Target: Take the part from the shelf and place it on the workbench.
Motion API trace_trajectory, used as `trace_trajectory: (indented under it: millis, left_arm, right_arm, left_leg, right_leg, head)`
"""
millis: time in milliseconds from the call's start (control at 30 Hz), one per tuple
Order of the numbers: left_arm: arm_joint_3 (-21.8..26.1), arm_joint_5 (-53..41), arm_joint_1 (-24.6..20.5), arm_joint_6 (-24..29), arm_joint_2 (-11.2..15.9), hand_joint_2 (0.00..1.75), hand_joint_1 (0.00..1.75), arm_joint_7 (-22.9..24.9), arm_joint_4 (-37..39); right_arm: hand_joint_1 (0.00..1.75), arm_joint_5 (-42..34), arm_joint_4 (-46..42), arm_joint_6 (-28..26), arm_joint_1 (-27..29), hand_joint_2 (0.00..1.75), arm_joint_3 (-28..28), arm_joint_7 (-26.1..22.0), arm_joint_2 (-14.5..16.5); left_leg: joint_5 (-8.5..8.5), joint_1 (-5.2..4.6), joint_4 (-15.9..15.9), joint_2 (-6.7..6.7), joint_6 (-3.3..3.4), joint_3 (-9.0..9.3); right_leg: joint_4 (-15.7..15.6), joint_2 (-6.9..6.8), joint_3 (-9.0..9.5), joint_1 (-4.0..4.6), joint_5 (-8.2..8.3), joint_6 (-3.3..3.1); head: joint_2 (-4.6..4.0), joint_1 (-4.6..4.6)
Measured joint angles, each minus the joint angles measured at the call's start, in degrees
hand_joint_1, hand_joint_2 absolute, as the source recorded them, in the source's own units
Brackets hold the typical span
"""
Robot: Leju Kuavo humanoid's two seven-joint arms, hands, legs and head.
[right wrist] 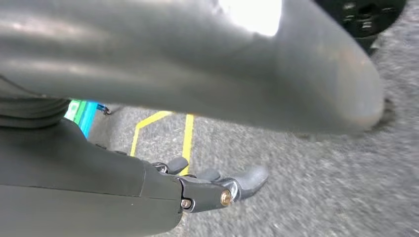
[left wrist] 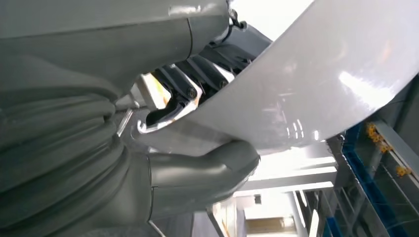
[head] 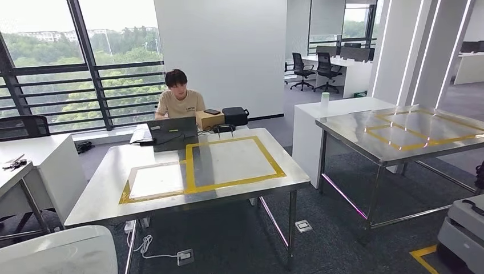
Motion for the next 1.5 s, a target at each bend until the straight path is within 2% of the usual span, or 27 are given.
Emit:
trace_trajectory:
  millis: [100,167,200,233,300,333,367,433,500,533,600,667,700,733,833,867,900,967,1033,1100,1167,1200,1233,1333,1367,1433,1500]
  left_arm:
    - [-0.5,0.0,-0.8,-0.1,-0.2,1.75,1.75,0.0,0.5]
    - [-0.7,0.0,-0.9,-0.1,-0.3,1.75,1.75,0.1,0.9]
    - [-0.8,0.0,-1.0,-0.1,-0.3,1.75,1.75,0.1,1.0]
    - [-0.9,0.0,-1.2,-0.1,-0.3,1.75,1.75,0.1,1.1]
    - [-1.0,-0.1,-1.5,-0.1,-0.4,1.75,1.75,0.2,1.4]
    - [-1.0,-0.1,-1.5,-0.1,-0.4,1.75,1.75,0.3,1.4]
    - [-1.1,-0.2,-1.7,-0.1,-0.4,1.75,1.75,0.3,1.5]
    - [-1.2,-0.2,-1.9,-0.2,-0.5,1.75,1.75,0.4,1.6]
    - [-1.4,-0.2,-2.3,-0.3,-0.7,1.75,1.75,0.5,1.7]
    - [-1.4,-0.2,-2.4,-0.4,-0.8,1.75,1.75,0.5,1.8]
    - [-1.7,-0.2,-2.6,-0.4,-1.0,1.75,1.75,0.6,2.1]
    - [-1.9,-0.2,-2.6,-0.4,-1.2,1.75,1.75,0.6,2.3]
    - [-1.9,-0.2,-2.6,-0.4,-1.2,1.75,1.75,0.6,2.4]
    - [-1.9,-0.2,-2.6,-0.4,-1.3,1.75,1.75,0.6,2.5]
    - [-2.1,-0.2,-2.7,-0.4,-1.4,1.75,1.75,0.7,2.8]
    - [-2.2,-0.2,-2.7,-0.4,-1.5,1.75,1.75,0.7,2.9]
    - [-2.2,-0.2,-2.8,-0.4,-1.5,1.75,1.75,0.7,2.9]
    - [-2.3,-0.2,-2.7,-0.4,-1.4,1.75,1.75,0.7,2.9]
    - [-2.4,-0.2,-2.5,-0.4,-1.3,1.75,1.75,0.4,3.0]
    - [-2.4,-0.3,-2.0,-0.4,-1.3,1.75,1.75,0.0,3.1]
    - [-2.4,-0.3,-1.3,-0.4,-1.3,1.75,1.75,-0.5,3.1]
    - [-2.4,-0.4,-1.1,-0.4,-1.2,1.75,1.75,-0.6,3.2]
    - [-2.4,-0.4,-0.9,-0.4,-1.1,1.75,1.75,-0.7,3.2]
    - [-2.3,-0.4,-0.2,-0.4,-0.7,1.75,1.75,-0.9,3.3]
    - [-2.2,-0.4,0.0,-0.4,-0.7,1.75,1.75,-0.9,3.3]
    - [-2.2,-0.4,0.1,-0.4,-0.6,1.75,1.75,-1.0,3.1]
    - [-2.2,-0.4,-0.1,-0.4,-0.5,1.75,1.75,-1.0,2.8]
  right_arm:
    - [0.00,0.0,0.0,0.0,0.0,0.00,0.0,0.0,-0.1]
    - [0.00,-0.1,0.0,0.0,0.0,0.00,0.0,0.0,-0.1]
    - [0.00,-0.1,0.0,0.0,0.1,0.00,0.0,0.0,-0.1]
    - [0.00,-0.1,0.0,0.0,0.1,0.00,0.0,0.1,0.0]
    - [0.00,-0.2,0.0,0.0,0.1,0.00,-0.1,0.1,0.0]
    - [0.00,-0.2,0.0,0.0,0.1,0.00,-0.1,0.1,0.0]
    - [0.00,-0.3,0.0,0.0,0.1,0.00,-0.2,0.0,0.0]
    - [0.00,-0.5,-0.1,0.0,0.0,0.00,-0.3,0.0,0.0]
    - [0.00,-0.6,-0.1,0.0,-0.3,0.00,-0.4,0.0,-0.1]
    - [0.00,-0.7,-0.1,0.1,-0.4,0.00,-0.4,0.0,-0.1]
    - [0.00,-0.7,-0.1,0.2,-0.3,0.00,-0.4,0.0,-0.1]
    - [0.00,-0.7,-0.1,0.2,0.1,0.00,-0.5,0.0,-0.1]
    - [0.00,-0.7,-0.1,0.1,0.2,0.00,-0.5,0.1,-0.1]
    - [0.00,-0.7,-0.1,0.1,0.3,0.00,-0.6,0.1,-0.1]
    - [0.00,-0.7,-0.1,0.1,0.6,0.00,-0.8,0.1,-0.1]
    - [0.00,-0.7,-0.1,0.1,0.7,0.00,-0.9,0.1,-0.2]
    - [0.00,-0.7,-0.1,0.1,0.6,0.00,-0.9,0.1,-0.2]
    - [0.00,-0.8,-0.1,0.1,0.6,0.00,-0.9,0.1,-0.1]
    - [0.00,-0.9,-0.1,0.1,0.5,0.00,-0.9,0.0,-0.1]
    - [0.00,-1.0,-0.1,0.0,0.5,0.00,-1.0,0.0,-0.1]
    - [0.00,-1.0,-0.1,0.0,0.6,0.00,-1.0,0.0,-0.1]
    - [0.00,-1.0,-0.1,0.0,0.6,0.00,-1.0,-0.1,-0.1]
    - [0.00,-1.0,-0.1,0.0,0.7,0.00,-1.0,-0.1,0.0]
    - [0.00,-1.0,-0.1,0.0,0.7,0.00,-1.0,-0.3,0.0]
    - [0.00,-1.0,-0.1,0.0,0.7,0.00,-1.0,-0.3,0.0]
    - [0.00,-1.0,-0.1,0.0,0.5,0.00,-1.0,-0.3,0.0]
    - [0.00,-1.0,-0.1,0.0,0.4,0.00,-1.1,-0.3,0.0]
  left_leg:
    - [-2.67,-0.28,9.9,1.39,0.28,-7.92]
    - [-4.24,-0.55,10.5,1.45,0.75,-10.99]
    - [-3.40,-0.75,8.3,1.49,1.12,-11.38]
    - [-0.35,-1.07,4.9,1.74,1.60,-11.38]
    - [7.98,-1.93,-2.2,2.47,2.39,-11.22]
    - [10.92,-2.25,-4.4,2.68,2.61,-11.03]
    - [11.70,-2.34,-5.5,2.60,2.72,-10.69]
    - [10.31,-2.24,-5.9,2.00,3.15,-8.84]
    - [8.61,-2.23,-6.3,1.63,3.86,-6.23]
    - [7.59,-2.24,-6.4,1.53,4.18,-4.90]
    - [5.34,-2.41,-6.4,1.22,4.67,-2.27]
    - [2.96,-2.55,-6.4,0.71,4.84,0.66]
    - [1.78,-2.59,-6.4,0.50,4.83,2.17]
    - [0.59,-2.63,-6.5,0.37,4.80,3.51]
    - [-2.91,-2.77,-6.4,-0.09,4.39,6.33]
    - [-3.48,-2.84,-5.9,-0.27,4.12,7.21]
    - [-3.51,-2.94,-5.0,-0.44,3.83,7.68]
    - [-1.79,-2.89,-0.5,-0.06,3.18,6.86]
    - [-0.95,-2.65,5.9,0.71,2.42,2.81]
    - [-4.31,-2.28,10.1,1.14,1.83,-2.05]
    - [-9.80,-1.91,10.0,1.26,1.43,-5.50]
    - [-10.91,-1.76,8.4,1.35,1.25,-6.55]
    - [-9.54,-1.62,6.0,1.50,1.10,-7.25]
    - [5.16,-1.46,-2.4,2.84,1.32,-8.08]
    - [7.91,-1.44,-3.7,3.10,1.73,-7.89]
    - [7.14,-1.45,-4.0,2.74,2.72,-6.50]
    - [5.75,-1.36,-4.4,2.23,3.62,-4.49]
  right_leg:
    - [-0.6,-0.46,2.38,0.36,-1.63,-0.40]
    - [-0.9,-0.53,4.39,0.45,-3.07,-0.36]
    - [-1.1,-0.52,5.51,0.43,-3.88,-0.31]
    - [-1.3,-0.55,6.47,0.40,-4.74,-0.23]
    - [-2.0,-0.55,8.15,0.54,-6.34,0.19]
    - [-2.7,-0.59,9.03,0.65,-6.87,0.49]
    - [-3.1,-0.64,9.85,0.83,-6.74,0.87]
    - [-1.1,-0.77,9.94,0.90,-4.63,1.49]
    - [6.2,-0.65,5.96,0.86,-1.96,1.73]
    - [10.2,-0.56,2.90,0.89,-2.02,1.75]
    - [14.7,-0.48,-3.11,1.09,-6.11,1.87]
    - [14.1,-0.45,-7.35,1.24,-11.38,1.86]
    - [12.2,-0.42,-8.64,1.28,-11.91,1.74]
    - [9.5,-0.36,-9.48,1.36,-9.84,1.49]
    - [0.7,-0.11,-10.27,1.86,5.14,0.67]
    - [-0.9,0.00,-10.03,1.91,7.93,0.52]
    - [-1.3,0.08,-9.25,1.92,8.23,0.39]
    - [-1.5,0.12,-7.01,1.68,7.51,-0.12]
    - [-1.4,0.00,-4.65,1.59,5.83,-0.65]
    - [-1.4,-0.05,-2.41,1.45,3.73,-0.82]
    - [-1.4,0.01,0.10,1.17,1.50,-0.68]
    - [-1.4,0.02,1.54,0.99,0.32,-0.53]
    - [-1.5,0.03,3.06,0.78,-0.93,-0.32]
    - [-1.8,0.11,6.68,0.62,-4.52,0.67]
    - [-2.0,0.09,7.74,0.74,-5.13,1.13]
    - [-0.4,-0.07,8.21,0.86,-4.19,1.99]
    - [6.0,-0.17,4.94,0.78,-1.28,2.42]
  head:
    - [-0.03,-0.05]
    - [-0.04,-0.07]
    - [-0.04,-0.08]
    - [-0.04,-0.08]
    - [-0.08,-0.13]
    - [-0.09,-0.14]
    - [-0.09,-0.11]
    - [-0.04,0.08]
    - [-0.01,0.23]
    - [0.00,0.28]
    - [-0.03,0.27]
    - [-0.04,0.27]
    - [-0.04,0.28]
    - [-0.04,0.28]
    - [-0.13,0.32]
    - [-0.15,0.30]
    - [-0.15,0.30]
    - [-0.09,0.19]
    - [-0.07,0.16]
    - [-0.06,0.17]
    - [-0.06,0.16]
    - [-0.06,0.16]
    - [-0.07,0.15]
    - [-0.08,0.10]
    - [-0.09,0.10]
    - [-0.08,0.13]
    - [-0.06,0.17]
